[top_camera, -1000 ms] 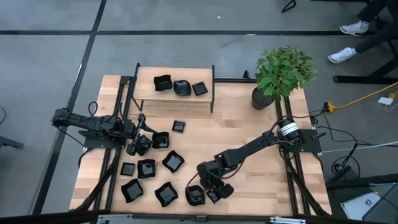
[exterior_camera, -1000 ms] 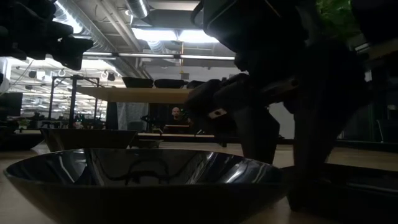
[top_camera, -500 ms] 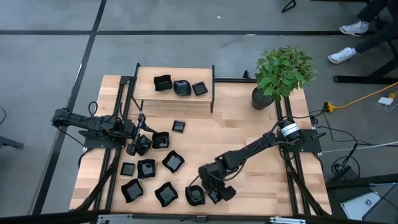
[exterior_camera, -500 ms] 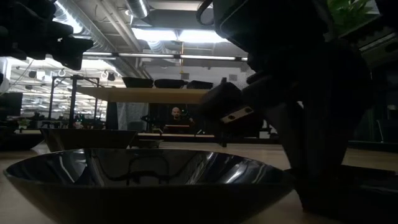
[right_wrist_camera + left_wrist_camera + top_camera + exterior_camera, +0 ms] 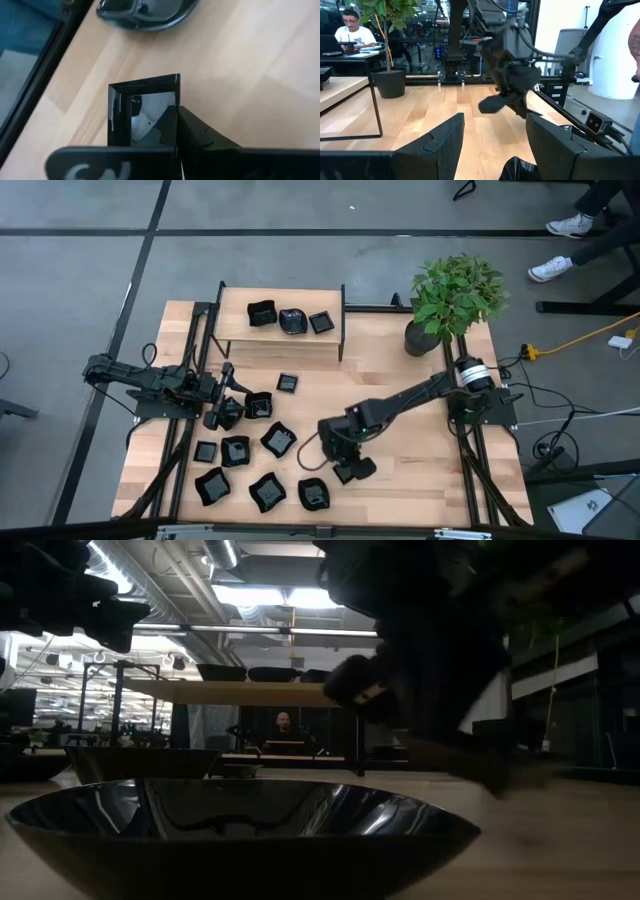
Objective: Pick & Place Mini shaped plates
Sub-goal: Stack the square plate on top of the square plates on the shelf
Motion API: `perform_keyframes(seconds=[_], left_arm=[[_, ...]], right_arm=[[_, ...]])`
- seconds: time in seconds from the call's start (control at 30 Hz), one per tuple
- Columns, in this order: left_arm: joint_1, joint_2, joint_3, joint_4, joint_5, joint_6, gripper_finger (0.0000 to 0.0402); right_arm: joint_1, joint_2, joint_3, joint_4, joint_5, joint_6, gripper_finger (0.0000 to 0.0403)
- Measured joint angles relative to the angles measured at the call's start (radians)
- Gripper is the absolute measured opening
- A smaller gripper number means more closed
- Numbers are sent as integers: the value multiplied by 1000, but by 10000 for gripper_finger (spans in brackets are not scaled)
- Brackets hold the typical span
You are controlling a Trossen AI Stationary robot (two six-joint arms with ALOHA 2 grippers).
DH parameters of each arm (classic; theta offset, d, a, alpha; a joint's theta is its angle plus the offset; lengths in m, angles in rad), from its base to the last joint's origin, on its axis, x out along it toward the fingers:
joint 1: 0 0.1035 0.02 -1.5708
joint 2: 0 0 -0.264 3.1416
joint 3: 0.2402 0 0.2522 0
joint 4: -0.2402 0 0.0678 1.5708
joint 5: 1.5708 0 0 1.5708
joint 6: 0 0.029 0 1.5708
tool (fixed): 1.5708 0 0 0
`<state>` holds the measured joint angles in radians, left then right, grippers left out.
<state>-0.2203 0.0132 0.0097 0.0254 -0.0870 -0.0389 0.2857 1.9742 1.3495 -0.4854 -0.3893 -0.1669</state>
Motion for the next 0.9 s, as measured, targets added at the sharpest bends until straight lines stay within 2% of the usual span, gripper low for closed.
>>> perform_keyframes(seconds=[0.57, 0.9], left_arm=[[0, 0, 0, 2, 1, 0, 208], [0, 3, 0, 0, 1, 0, 207]], right_arm=[[-97, -86, 9, -32, -5, 61, 3], [-147, -91, 124, -28, -3, 119, 3]])
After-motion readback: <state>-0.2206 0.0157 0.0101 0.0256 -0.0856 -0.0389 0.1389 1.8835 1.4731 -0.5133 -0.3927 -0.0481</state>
